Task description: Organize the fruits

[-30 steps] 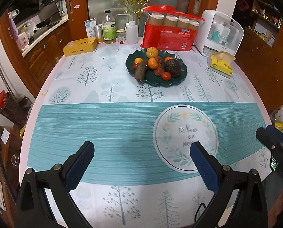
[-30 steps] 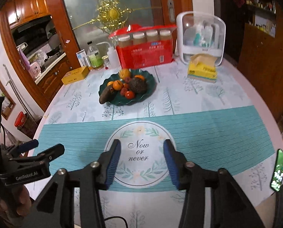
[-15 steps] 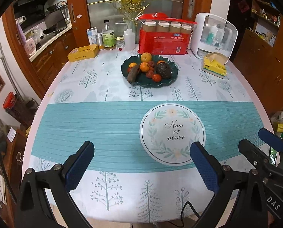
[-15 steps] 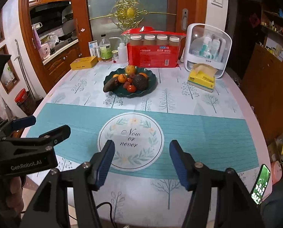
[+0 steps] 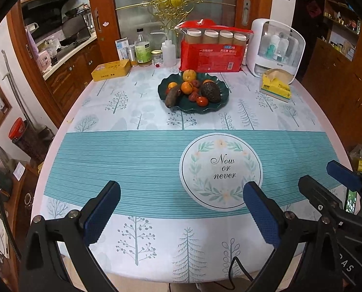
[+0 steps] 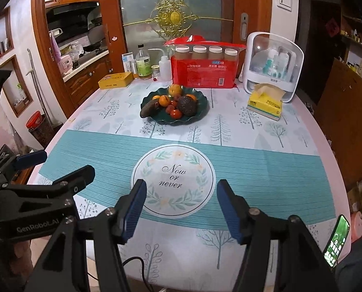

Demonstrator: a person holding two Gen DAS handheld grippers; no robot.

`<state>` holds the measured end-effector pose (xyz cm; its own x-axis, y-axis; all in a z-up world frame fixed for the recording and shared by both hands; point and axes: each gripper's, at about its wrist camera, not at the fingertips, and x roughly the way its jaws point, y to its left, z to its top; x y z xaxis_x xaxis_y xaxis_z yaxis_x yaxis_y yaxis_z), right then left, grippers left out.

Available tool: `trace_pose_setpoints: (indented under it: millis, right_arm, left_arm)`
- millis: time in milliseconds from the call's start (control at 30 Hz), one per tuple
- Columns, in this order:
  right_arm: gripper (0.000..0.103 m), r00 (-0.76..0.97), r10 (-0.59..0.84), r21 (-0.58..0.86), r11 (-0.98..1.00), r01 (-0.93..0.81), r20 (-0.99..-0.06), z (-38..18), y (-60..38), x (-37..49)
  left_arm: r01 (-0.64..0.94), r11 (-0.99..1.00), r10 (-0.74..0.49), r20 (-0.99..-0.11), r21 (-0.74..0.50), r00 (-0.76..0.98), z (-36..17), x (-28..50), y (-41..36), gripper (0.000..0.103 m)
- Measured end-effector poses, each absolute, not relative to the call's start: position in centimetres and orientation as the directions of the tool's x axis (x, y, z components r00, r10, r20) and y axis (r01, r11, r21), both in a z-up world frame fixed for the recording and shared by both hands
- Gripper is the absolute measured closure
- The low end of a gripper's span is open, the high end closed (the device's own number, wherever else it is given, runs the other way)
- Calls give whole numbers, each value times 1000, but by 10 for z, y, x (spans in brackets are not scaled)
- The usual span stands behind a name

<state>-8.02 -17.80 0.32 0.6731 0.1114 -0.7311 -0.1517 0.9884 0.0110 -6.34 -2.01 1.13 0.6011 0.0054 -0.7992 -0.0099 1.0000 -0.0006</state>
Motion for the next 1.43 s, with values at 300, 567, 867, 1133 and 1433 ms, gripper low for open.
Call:
trace_pose_setpoints:
  millis: [300, 567, 867, 1133, 1433]
  right_arm:
    - [42, 670, 105, 23, 991, -130, -735, 5, -181, -74]
    - [42, 664, 101, 21, 992, -127, -741, 1, -180, -70]
    - [42, 659, 91, 19, 993, -115, -746, 0, -180, -64]
    - [42, 660, 81, 21, 995, -98, -746, 0, -182, -59]
    - [42, 661, 75, 18, 995, -93, -747, 0, -180, -57]
  left_arm:
    - [-1, 1000, 0, -800, -1, 600, 11, -60, -21, 3]
    - [4, 1000, -12, -809, -12, 588, 5, -54, -18, 3]
    - [13, 1000, -21, -813, -16, 582, 3, -49, -18, 3]
    - [35, 999, -31, -814, -14, 580, 2, -43, -17, 3]
    - [43, 999, -40, -819, -18, 573, 1, -40, -12, 3]
